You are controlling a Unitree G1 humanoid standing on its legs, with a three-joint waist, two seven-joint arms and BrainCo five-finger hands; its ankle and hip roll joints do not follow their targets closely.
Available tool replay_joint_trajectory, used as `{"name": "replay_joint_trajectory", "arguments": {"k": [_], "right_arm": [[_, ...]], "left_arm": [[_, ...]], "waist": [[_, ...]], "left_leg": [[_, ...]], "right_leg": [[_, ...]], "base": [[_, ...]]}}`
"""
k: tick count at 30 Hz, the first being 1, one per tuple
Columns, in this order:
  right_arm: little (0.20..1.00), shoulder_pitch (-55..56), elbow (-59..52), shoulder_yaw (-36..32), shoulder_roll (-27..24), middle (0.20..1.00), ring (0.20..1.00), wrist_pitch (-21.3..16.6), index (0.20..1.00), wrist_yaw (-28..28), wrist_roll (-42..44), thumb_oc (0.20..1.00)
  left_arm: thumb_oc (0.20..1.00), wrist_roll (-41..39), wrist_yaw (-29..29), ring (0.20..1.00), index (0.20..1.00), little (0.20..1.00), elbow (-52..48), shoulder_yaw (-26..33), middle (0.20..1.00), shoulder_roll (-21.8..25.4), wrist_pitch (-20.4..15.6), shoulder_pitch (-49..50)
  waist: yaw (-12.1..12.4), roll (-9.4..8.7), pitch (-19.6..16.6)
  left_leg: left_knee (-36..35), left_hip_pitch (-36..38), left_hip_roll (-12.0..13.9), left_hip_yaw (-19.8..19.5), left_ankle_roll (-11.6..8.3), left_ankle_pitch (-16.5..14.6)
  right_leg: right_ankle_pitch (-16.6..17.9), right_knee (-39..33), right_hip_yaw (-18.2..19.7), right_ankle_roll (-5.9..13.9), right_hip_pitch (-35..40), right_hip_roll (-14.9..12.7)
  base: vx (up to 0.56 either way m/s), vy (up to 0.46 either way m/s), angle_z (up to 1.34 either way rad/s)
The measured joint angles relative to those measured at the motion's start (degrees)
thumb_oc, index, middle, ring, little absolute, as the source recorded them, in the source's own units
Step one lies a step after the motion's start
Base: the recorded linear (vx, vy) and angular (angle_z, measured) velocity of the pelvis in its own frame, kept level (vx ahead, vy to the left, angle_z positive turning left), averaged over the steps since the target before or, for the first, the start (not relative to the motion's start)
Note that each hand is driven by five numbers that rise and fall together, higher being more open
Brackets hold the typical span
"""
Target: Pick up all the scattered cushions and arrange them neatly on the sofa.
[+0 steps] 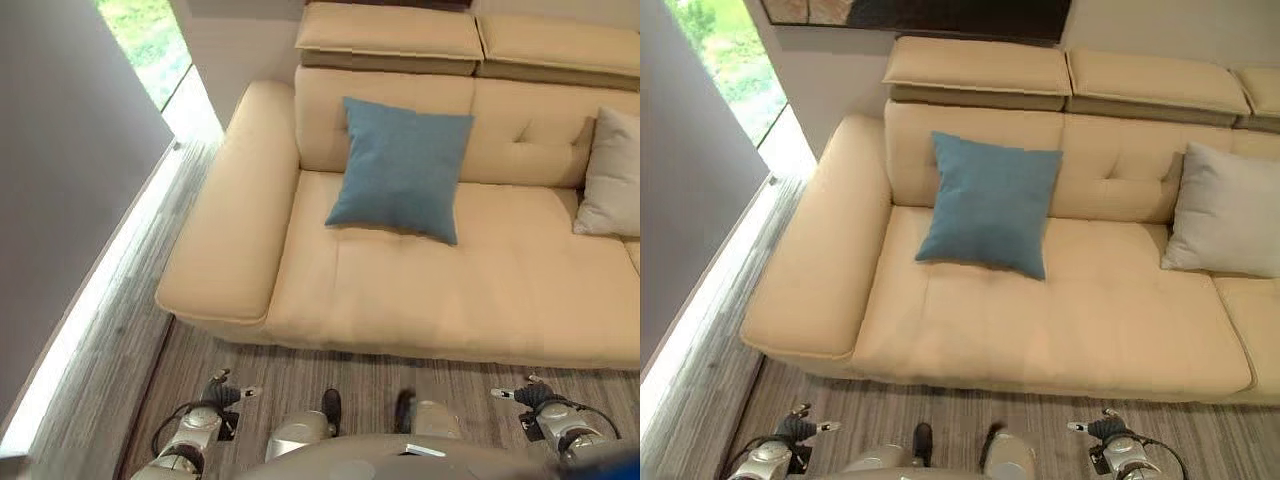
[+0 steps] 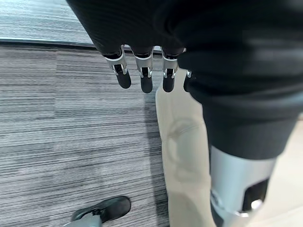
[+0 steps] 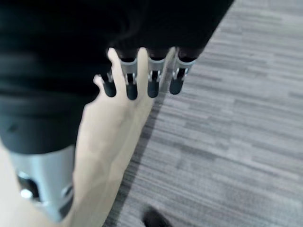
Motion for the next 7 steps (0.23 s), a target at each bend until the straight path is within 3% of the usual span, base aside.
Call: {"name": "replay_joint_trajectory", "arguments": {"k": [1,3,7], "right_arm": [[1.000,-0.09,0.10,0.04,0.00,1.000,1.000,-0.01,1.000,-0.07,-0.01,1.000],[1.000,0.17,-0.07,0.20,-0.45,1.000,1.000,0.10,1.000,-0.22,-0.05,1.000],[1.000,1.26,0.53,0.19,-0.28,1.000,1.000,0.77,1.000,-0.28,-0.03,1.000]], "left_arm": [[1.000,1.03,-0.06,1.000,1.000,1.000,0.38,0.00,1.000,0.02,0.05,0.42],[1.000,1.63,-0.15,1.000,1.000,1.000,0.28,-0.02,1.000,-1.77,0.10,2.27],[1.000,1.64,-0.13,1.000,1.000,1.000,-0.38,-0.81,1.000,-3.41,0.05,2.09]], "waist": [[0.82,-0.52,-0.31],[1.25,-0.49,-2.52],[0.98,1.54,-3.73]], "left_leg": [[-0.19,-0.24,0.05,0.59,-0.88,-0.11],[-2.18,0.43,1.24,0.30,-3.66,1.29],[-3.21,0.82,2.21,-1.17,-4.04,2.39]], "right_leg": [[-0.85,-4.03,-0.45,0.12,2.16,0.10],[3.89,-17.61,-0.93,-2.35,8.49,2.79],[6.94,-23.97,-1.80,-4.06,12.40,4.96]], "base": [[0.00,-0.156,-0.34],[-0.01,-0.136,-0.20],[-0.01,-0.053,0.12]]}}
